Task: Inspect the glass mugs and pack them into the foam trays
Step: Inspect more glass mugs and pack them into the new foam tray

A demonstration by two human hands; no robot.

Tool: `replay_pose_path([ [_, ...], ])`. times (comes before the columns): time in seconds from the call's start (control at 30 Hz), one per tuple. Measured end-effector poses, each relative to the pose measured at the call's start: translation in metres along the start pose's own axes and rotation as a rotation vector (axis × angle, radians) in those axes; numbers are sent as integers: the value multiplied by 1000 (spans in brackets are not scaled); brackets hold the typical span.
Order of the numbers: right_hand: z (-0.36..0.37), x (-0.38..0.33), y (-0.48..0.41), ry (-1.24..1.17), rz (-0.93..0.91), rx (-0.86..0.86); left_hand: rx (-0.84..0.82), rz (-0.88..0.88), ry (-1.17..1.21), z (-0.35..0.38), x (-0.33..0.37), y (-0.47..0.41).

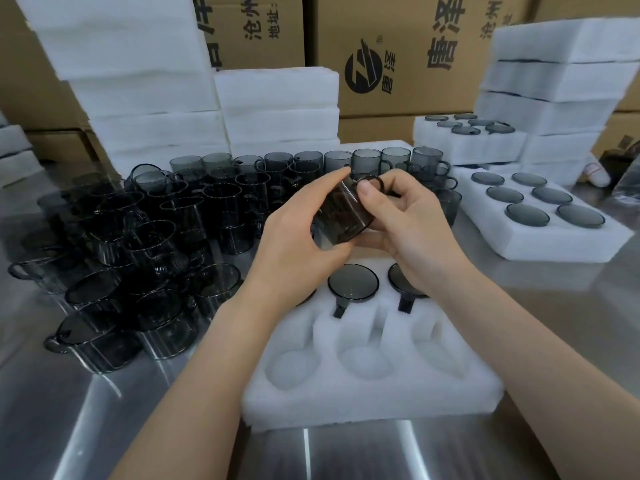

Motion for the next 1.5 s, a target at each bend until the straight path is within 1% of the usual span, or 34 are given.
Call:
replay_pose_path([
  [0.1,-1,-1,0,-42,58,-77,-29,43,83,-2,0,0],
  [0.2,-1,-6,-1,27,80,-124,-128,21,118,-3,-2,0],
  [0.33,-1,-9,1,102,91,-124,-201,-23,166,-6,-5,0],
  [0.47,0,-14,3,97,103,-116,-198,-91,327,-8,-8,-3],
  [0.53,2,-16,3,137,80,-121,-157,-143,418,-12,-9,-4],
  [0.6,4,-16,2,146,72,-153,-71,-185,489,-18,-10,-4],
  [0.73,13,-19,0,-11,204,-302,41,-234,555,-19,-12,-5],
  [0.8,17,-21,0,8,197,-321,71,-257,573,-17,-12,-5],
  [0.83,18,-22,0,66,168,-307,86,-264,578,-17,-11,-5],
  [0.93,19,-26,4,356,20,-235,122,-257,583,-16,-10,-5],
  [1.0,19,-28,5,431,0,-241,164,-256,590,-17,-10,-6],
  [1.03,19,-29,7,422,14,-276,202,-278,599,-18,-11,-6],
  [1.1,21,-32,13,394,40,-420,276,-365,630,-21,-16,-7],
  [1.2,30,-39,26,457,37,-609,321,-482,647,-27,-25,-6],
  [1.3,44,-48,37,612,-43,-724,314,-534,663,-29,-29,-8],
  [1.4,57,-51,47,810,-119,-831,245,-538,627,-25,-30,-8],
  [1.5,61,-48,55,848,-83,-876,172,-541,606,-22,-30,-6],
])
Point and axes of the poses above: each hand's wrist, its own y-axis away from the middle knuckle, its own z-axis out of the palm, x = y × z, the point moved 2 cm from there along -y, towards the middle knuckle, and after that the axes turned 4 degrees about z, right-handed, at the moved point
